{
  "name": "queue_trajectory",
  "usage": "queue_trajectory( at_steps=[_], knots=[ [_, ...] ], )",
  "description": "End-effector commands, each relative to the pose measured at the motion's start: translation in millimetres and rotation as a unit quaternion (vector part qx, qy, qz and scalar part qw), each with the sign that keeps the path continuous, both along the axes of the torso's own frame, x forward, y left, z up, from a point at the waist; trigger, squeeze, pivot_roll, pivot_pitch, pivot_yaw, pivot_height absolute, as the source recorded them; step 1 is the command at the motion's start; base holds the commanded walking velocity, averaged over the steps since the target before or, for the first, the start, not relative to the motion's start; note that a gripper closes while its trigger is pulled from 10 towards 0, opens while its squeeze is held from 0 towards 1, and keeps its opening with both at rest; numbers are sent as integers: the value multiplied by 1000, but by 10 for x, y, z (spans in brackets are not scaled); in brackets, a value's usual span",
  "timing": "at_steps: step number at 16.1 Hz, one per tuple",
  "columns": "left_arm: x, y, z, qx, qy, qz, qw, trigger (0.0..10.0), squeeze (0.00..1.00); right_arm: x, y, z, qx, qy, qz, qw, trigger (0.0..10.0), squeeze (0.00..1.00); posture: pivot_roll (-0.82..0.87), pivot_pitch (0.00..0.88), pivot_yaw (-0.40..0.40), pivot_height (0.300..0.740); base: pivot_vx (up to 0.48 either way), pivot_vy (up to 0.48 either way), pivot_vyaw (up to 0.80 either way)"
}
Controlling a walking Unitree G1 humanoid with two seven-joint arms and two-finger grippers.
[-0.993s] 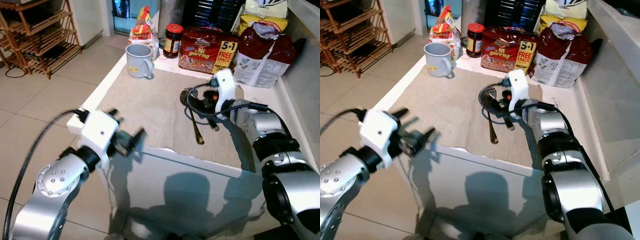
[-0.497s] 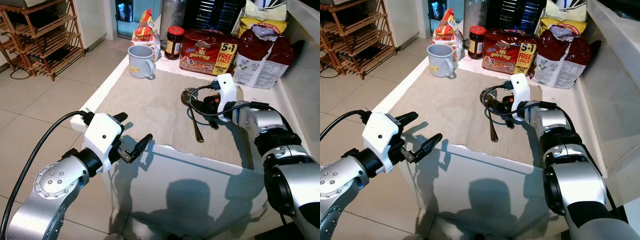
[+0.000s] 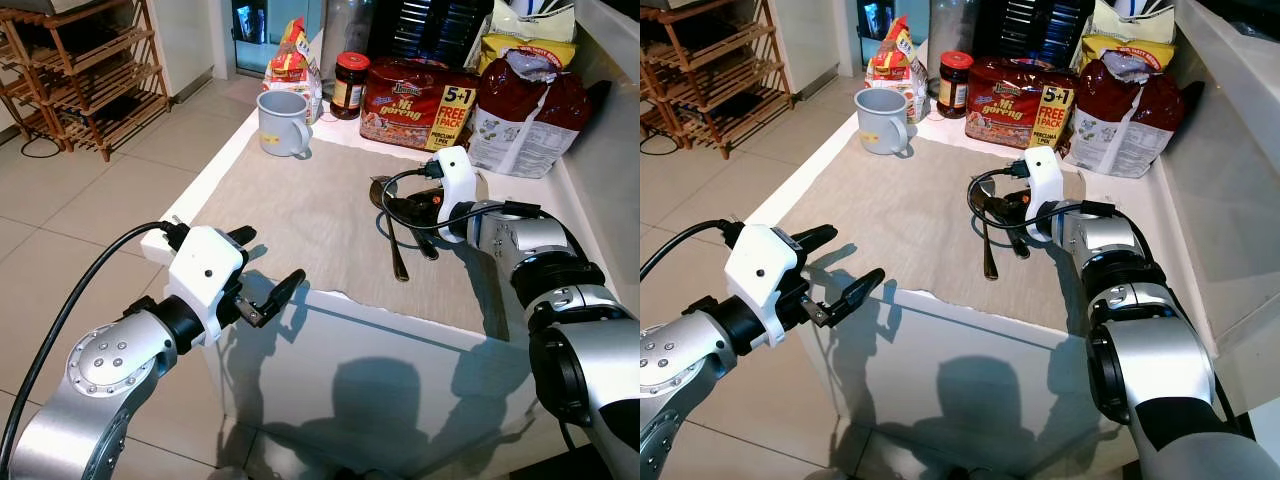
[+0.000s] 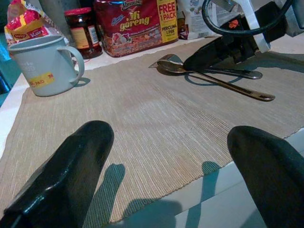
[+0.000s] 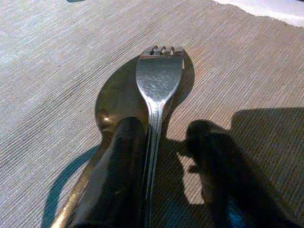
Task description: Setting the table
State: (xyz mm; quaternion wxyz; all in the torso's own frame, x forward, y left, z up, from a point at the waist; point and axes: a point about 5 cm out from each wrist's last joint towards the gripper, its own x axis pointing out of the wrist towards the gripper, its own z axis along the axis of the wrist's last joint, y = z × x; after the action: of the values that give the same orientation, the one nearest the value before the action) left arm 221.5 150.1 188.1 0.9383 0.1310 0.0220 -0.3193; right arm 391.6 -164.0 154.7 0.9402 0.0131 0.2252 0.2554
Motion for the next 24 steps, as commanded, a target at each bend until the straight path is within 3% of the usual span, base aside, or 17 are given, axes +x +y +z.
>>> queue_trajectory(
  at_steps=[1,11,14,15,16,19,23,24],
  knots=[
    [-8,-32,21,3,-3,-12,1000,10000,0,10,-73,30,-6,1,-7,1000,0,0,124,0,-83,740,0,0,0],
    [13,-37,19,10,-5,-16,1000,10000,0,8,-116,42,2,-3,-10,1000,0,0,121,0,-80,740,0,0,0],
    [23,-7,40,11,-14,-6,1000,10000,0,62,-151,228,46,-36,-31,998,0,0,121,0,-81,740,0,0,0],
    [43,14,69,7,-24,7,1000,10000,0,86,-164,484,122,-61,-29,990,0,0,121,0,-84,740,0,0,0],
    [57,19,83,5,-28,12,1000,10000,0,82,-169,609,157,-70,-24,985,0,0,122,0,-83,740,0,0,0],
    [90,9,126,-4,-39,17,999,10000,0,22,-204,853,221,-90,-16,971,0,0,116,0,-75,740,0,0,0],
    [124,-6,167,-24,-55,34,998,10000,0,-193,-195,914,297,-75,13,952,0,0,108,0,-75,740,0,0,0],
    [139,-23,175,-25,-56,34,998,10000,0,-254,-207,868,287,-73,9,955,0,0,105,0,-70,740,0,0,0]
  ],
)
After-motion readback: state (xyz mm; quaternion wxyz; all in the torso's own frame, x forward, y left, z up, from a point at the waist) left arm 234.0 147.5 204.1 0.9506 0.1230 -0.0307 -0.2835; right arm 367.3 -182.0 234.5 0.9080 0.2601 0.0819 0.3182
